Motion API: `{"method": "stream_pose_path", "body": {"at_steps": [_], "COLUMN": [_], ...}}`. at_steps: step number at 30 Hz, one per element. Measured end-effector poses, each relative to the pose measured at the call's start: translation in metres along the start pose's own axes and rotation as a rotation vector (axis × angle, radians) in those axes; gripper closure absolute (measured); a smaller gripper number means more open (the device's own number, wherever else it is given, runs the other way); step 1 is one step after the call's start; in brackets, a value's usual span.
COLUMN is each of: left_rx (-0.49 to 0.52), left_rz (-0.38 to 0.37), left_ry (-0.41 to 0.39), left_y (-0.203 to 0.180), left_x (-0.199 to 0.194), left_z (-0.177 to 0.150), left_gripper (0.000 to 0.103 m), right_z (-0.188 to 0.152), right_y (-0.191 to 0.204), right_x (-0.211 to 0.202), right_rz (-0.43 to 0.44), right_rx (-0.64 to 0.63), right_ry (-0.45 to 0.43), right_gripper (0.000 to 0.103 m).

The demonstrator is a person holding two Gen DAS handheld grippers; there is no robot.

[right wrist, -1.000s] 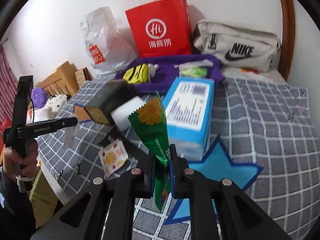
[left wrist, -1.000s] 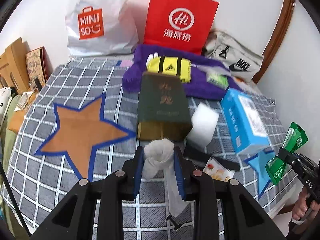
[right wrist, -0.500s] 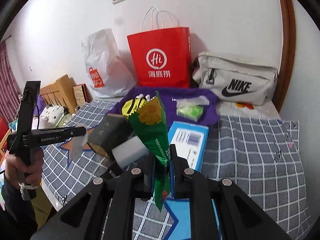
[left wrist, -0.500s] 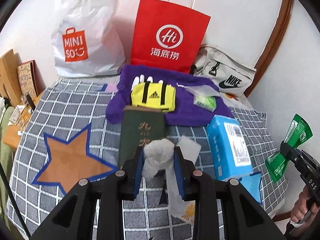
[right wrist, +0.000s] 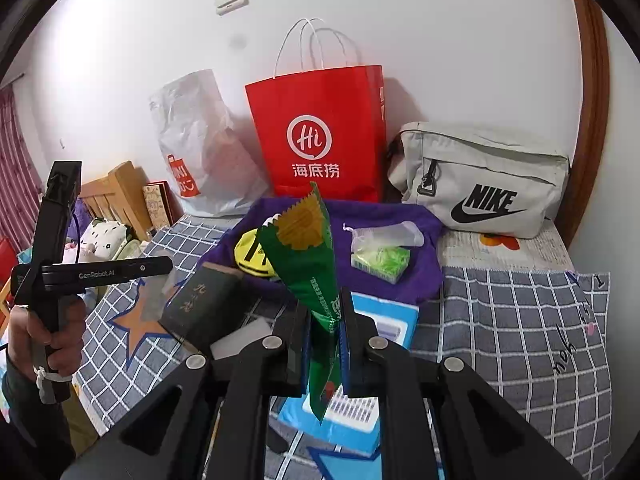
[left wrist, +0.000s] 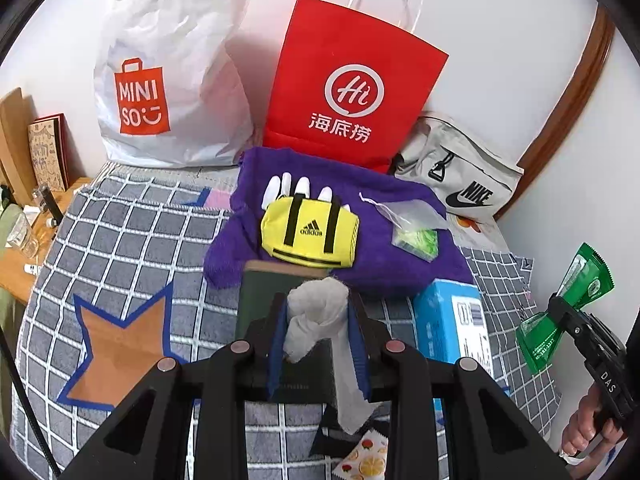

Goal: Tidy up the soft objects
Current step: 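Carry the cloth and green packet onto the purple towel and open both grippers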

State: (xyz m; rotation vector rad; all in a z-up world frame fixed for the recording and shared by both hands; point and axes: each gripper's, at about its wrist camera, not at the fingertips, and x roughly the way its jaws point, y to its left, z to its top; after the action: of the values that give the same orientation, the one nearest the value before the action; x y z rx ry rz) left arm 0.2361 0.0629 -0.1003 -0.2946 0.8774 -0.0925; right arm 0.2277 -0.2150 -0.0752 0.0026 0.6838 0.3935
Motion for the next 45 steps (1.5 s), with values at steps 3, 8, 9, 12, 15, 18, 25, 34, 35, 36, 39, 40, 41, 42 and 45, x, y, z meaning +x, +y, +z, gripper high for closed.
{"method": "stream_pose_path", "body": {"at_steps": [3,8,9,12,15,18,25,34,35,36,39,40,41,42,45], "left_rx": [0.001,0.0,-0.002,-0.007,-0.009,-0.01,-0.029,-0.053,-0.054,-0.056,-0.066,-0.072,-0.081,-0.086,-0.091], "left_rz": [-0.003,0.001,-0.002,-0.011,-0.017,-0.018,-0.023,-0.063,-0.076,-0.087,-0.089,-0.093,-0.09,-0.081,-0.065], "left_ry": [-0.006,-0.002,0.002,0.005,0.005,-0.005,-0.025,-0.028,-0.035,-0.043,-0.041,-0.041,-0.038,-0.033,-0.007], "left_y": [-0.001,-0.003,-0.003,-0.001,0.001,0.004,0.015,0.027,0.028,0.028,0.03,0.031,0.031,0.032,0.033], "left_x": [0.004,0.018,0.023,0.033,0.044,0.055,0.085,0.119,0.121,0.123,0.132,0.135,0.139,0.143,0.157], "left_z": [0.008,0.02,0.023,0.031,0.042,0.052,0.076,0.094,0.097,0.1,0.107,0.109,0.113,0.116,0.121], "left_gripper": [0.075,0.075,0.075,0.075,0.075,0.075,0.075,0.075,0.075,0.075,0.075,0.075,0.075,0.075,0.075], "right_z": [0.007,0.022,0.025,0.036,0.046,0.055,0.067,0.067,0.068,0.069,0.067,0.066,0.064,0.063,0.06], "right_y": [-0.005,-0.014,-0.016,-0.022,-0.029,-0.036,-0.046,-0.067,-0.07,-0.071,-0.071,-0.071,-0.072,-0.072,-0.069], "right_x": [0.01,0.033,0.038,0.055,0.072,0.087,0.125,0.168,0.172,0.176,0.192,0.196,0.2,0.206,0.215], "right_rz": [0.001,-0.002,0.0,-0.012,-0.028,-0.031,-0.043,-0.087,-0.088,-0.09,-0.13,-0.142,-0.142,-0.138,-0.134], "right_rx": [-0.001,-0.009,-0.008,-0.012,-0.008,0.007,0.002,-0.007,-0.008,-0.013,-0.058,-0.065,-0.068,-0.071,-0.084], "right_ry": [0.006,0.019,0.022,0.029,0.043,0.053,0.087,0.166,0.172,0.181,0.221,0.229,0.245,0.269,0.284], "right_gripper": [0.092,0.092,0.092,0.092,0.092,0.092,0.092,0.092,0.092,0.092,0.092,0.092,0.092,0.092,0.09]}}
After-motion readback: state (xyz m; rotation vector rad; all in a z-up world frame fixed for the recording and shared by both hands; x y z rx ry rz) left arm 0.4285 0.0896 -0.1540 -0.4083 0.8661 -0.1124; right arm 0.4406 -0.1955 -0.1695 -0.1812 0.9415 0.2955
